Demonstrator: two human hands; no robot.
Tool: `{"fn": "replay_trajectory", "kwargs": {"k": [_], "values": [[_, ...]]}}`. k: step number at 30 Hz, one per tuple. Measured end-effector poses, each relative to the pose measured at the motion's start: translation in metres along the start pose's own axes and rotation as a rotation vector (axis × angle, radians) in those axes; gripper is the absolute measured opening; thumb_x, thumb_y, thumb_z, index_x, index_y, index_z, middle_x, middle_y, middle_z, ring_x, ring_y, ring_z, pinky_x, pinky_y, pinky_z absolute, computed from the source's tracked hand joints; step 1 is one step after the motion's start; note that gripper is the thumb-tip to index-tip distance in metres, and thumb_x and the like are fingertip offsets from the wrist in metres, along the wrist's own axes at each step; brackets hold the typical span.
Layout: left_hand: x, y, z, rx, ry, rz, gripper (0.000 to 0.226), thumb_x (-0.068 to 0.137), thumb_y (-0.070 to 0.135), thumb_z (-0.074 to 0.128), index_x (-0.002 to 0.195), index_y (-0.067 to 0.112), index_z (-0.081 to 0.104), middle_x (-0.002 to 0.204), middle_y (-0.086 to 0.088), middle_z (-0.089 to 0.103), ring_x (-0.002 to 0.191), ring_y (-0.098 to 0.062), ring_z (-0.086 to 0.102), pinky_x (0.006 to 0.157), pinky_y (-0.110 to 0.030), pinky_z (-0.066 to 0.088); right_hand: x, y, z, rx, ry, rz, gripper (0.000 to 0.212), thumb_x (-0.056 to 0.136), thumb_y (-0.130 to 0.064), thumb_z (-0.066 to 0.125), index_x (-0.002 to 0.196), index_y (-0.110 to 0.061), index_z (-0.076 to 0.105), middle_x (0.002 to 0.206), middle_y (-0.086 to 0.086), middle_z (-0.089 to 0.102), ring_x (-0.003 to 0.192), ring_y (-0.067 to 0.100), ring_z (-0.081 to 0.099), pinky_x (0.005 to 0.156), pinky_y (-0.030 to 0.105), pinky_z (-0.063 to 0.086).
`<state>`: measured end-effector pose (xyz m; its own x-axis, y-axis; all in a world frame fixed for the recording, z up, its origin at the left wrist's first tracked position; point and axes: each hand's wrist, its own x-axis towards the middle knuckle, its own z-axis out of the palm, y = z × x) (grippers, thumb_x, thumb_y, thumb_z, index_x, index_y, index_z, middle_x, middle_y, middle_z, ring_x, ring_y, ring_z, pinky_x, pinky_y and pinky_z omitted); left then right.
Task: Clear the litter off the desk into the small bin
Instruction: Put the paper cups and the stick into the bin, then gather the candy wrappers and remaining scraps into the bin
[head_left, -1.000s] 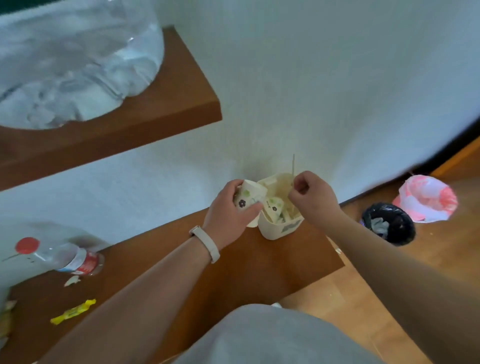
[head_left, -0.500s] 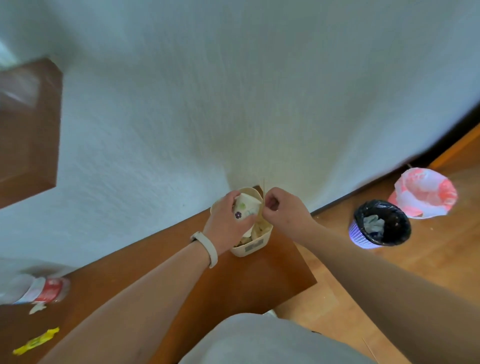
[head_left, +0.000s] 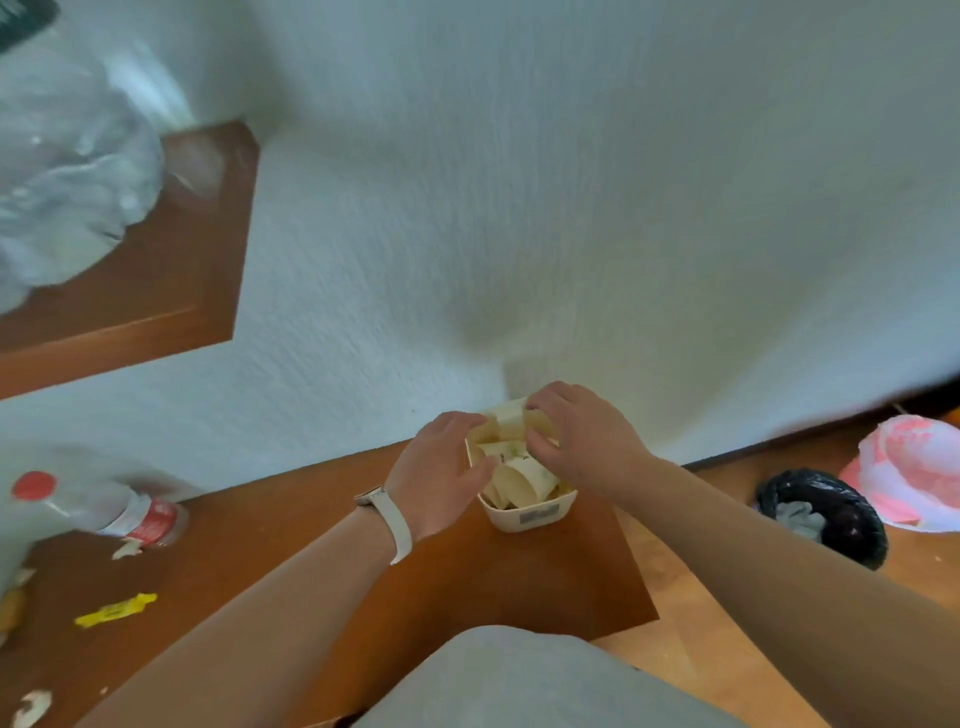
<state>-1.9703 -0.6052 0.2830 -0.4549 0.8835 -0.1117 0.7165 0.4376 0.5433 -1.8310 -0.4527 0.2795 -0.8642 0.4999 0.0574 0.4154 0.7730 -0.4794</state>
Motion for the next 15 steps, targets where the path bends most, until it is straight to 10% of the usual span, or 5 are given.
{"fn": "replay_trajectory", "kwargs": {"k": [15], "values": [[-0.141, -0.131, -0.070, 0.263, 0.249, -0.315, 0.047, 0.093, 0.048, 0.049, 0.138, 0.031, 0.044, 0.145, 0.008, 0.043, 0.135, -0.016, 0.037, 0.110, -0.041, 0.030, 0.051, -0.149, 0.077, -0.233, -0.249, -0.553, 0.047, 0.096, -0.049, 0.033, 0.127, -0.018, 0.053, 0.125, -0.003, 0.056, 0.116, 0.017, 0.050, 0.098, 0.037, 0.043]]}}
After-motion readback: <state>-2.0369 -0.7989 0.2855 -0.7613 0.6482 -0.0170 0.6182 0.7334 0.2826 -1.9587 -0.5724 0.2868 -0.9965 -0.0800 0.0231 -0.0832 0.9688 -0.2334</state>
